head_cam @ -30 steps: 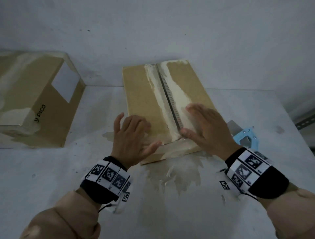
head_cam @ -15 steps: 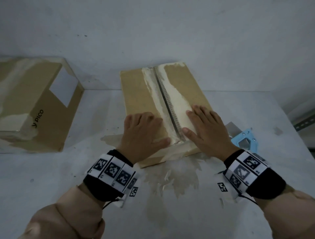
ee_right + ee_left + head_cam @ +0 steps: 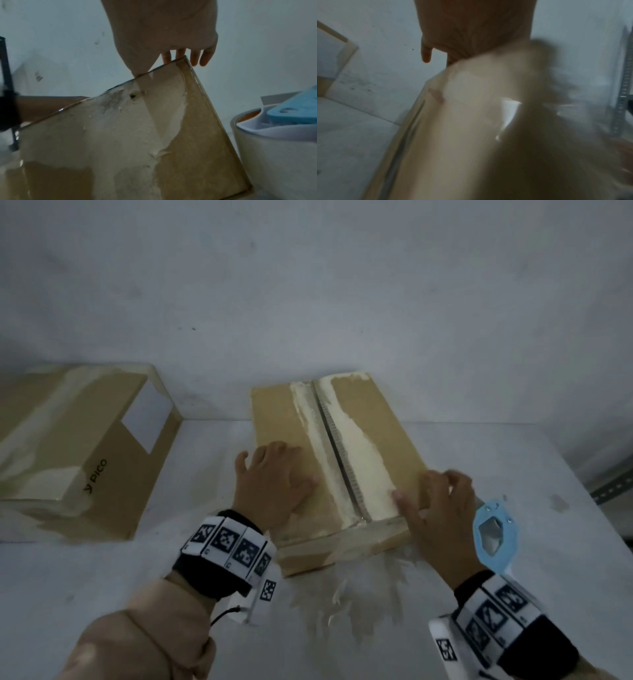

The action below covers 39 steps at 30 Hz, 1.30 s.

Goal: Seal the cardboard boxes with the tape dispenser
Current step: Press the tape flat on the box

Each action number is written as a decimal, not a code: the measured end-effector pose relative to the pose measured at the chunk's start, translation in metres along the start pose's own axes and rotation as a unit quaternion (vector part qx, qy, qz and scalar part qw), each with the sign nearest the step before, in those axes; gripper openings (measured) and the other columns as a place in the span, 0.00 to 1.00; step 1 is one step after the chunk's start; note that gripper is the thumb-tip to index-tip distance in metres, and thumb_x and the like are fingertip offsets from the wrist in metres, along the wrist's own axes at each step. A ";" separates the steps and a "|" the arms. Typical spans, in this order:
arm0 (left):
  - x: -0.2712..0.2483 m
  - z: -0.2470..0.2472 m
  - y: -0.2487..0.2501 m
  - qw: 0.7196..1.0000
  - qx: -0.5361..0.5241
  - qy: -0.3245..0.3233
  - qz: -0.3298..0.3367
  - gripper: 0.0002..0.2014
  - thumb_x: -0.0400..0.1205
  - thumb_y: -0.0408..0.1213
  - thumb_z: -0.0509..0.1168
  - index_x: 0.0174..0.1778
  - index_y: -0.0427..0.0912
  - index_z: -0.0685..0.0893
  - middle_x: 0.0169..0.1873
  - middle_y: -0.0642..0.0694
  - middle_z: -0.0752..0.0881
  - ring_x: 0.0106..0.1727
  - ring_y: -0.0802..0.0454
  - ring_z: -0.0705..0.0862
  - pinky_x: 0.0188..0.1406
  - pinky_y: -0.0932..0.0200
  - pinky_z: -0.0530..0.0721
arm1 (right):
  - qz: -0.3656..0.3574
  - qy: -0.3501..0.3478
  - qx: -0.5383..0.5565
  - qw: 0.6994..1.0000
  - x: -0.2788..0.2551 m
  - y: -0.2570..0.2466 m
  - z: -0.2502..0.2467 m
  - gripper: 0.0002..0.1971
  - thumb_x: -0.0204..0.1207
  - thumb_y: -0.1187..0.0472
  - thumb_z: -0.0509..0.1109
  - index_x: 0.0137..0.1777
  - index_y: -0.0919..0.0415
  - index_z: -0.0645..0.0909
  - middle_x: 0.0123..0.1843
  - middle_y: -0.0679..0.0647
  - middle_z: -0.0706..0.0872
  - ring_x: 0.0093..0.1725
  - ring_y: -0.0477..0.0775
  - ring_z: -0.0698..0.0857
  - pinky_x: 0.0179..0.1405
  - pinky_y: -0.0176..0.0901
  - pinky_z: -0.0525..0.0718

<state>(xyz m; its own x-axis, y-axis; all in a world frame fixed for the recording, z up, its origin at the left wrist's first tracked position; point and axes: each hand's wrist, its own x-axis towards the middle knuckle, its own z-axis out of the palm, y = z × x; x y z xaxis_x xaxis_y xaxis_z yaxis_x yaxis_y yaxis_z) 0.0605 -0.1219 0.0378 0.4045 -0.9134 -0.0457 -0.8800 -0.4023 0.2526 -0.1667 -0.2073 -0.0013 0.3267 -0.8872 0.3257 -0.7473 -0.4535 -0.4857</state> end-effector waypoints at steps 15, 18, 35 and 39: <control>0.016 0.009 -0.028 0.990 -0.120 -0.068 -0.010 0.33 0.83 0.53 0.54 0.82 0.51 0.50 0.83 0.49 0.41 0.83 0.46 0.52 0.78 0.45 0.59 | 0.109 0.043 0.083 0.990 -0.026 0.072 -0.016 0.33 0.70 0.40 0.67 0.63 0.68 0.73 0.64 0.68 0.73 0.58 0.48 0.77 0.54 0.39 0.78; 0.015 0.007 -0.027 0.990 -0.122 -0.074 -0.014 0.33 0.82 0.55 0.54 0.81 0.53 0.50 0.82 0.50 0.39 0.82 0.46 0.54 0.76 0.47 0.60 | 0.198 0.001 -0.074 0.977 -0.047 0.104 0.001 0.43 0.64 0.37 0.73 0.71 0.69 0.70 0.70 0.78 0.69 0.64 0.79 0.73 0.58 0.68 0.76; 0.016 0.009 -0.027 0.975 -0.184 -0.053 -0.116 0.42 0.79 0.62 0.53 0.82 0.46 0.40 0.81 0.43 0.57 0.79 0.40 0.63 0.77 0.43 0.62 | 0.186 -0.077 -0.047 0.978 -0.083 0.131 -0.020 0.41 0.68 0.35 0.62 0.75 0.60 0.60 0.56 0.68 0.83 0.52 0.70 0.83 0.47 0.58 0.82; 0.015 0.007 -0.023 0.974 -0.187 -0.052 -0.118 0.43 0.80 0.60 0.55 0.82 0.45 0.40 0.81 0.41 0.57 0.78 0.38 0.64 0.76 0.44 0.63 | 0.215 0.032 0.093 0.972 -0.073 0.105 -0.044 0.33 0.76 0.45 0.65 0.75 0.61 0.60 0.62 0.67 0.81 0.55 0.69 0.83 0.50 0.54 0.80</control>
<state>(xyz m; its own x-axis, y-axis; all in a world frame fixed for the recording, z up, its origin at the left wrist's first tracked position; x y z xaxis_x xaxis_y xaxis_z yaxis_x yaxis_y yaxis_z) 0.0851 -0.1263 0.0249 0.5401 -0.8070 -0.2391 -0.6045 -0.5696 0.5570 -0.2945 -0.1867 -0.0406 -0.0329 -0.9937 0.1075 -0.6870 -0.0557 -0.7246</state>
